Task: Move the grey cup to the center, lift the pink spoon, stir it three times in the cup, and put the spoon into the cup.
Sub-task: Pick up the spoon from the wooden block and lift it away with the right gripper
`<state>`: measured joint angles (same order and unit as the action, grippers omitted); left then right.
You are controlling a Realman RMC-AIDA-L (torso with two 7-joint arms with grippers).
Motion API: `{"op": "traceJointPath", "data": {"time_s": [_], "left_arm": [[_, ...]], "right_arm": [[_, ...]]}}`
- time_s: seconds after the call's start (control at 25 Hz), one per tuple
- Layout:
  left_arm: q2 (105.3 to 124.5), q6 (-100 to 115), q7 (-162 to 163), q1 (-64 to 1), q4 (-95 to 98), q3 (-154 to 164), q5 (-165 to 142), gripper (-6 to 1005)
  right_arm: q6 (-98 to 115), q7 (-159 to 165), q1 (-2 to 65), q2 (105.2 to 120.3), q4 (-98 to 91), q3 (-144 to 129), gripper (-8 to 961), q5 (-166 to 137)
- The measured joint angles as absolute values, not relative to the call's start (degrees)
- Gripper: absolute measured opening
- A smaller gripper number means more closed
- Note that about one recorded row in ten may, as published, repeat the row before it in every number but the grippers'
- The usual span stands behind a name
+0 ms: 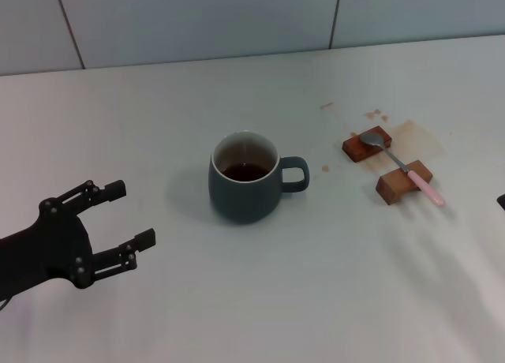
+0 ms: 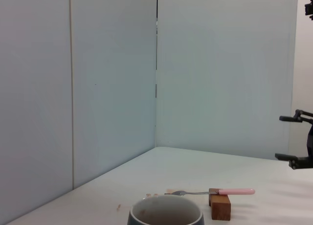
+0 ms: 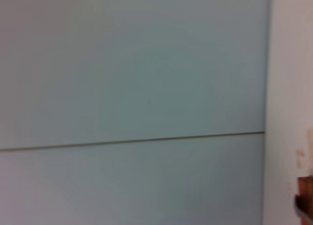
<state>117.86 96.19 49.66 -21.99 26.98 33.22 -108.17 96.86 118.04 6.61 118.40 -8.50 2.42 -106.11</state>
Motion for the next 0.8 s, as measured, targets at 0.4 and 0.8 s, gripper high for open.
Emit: {"op": "traceJointPath", "data": {"time_s": [0.4,0.8], "left_arm": [[118.11,96.07,49.6,-22.5,26.76,33.18,-108.06,834],[118.13,96.24,49.65,-22.58,26.71,33.13,-107.33,834]], "right_arm": [[92.37,119.93,6.33,118.47,-8.52,2.29,816,-108.54],[87.7,119.98,8.68,118.76,-8.17,1.37,804,-110.13]]}}
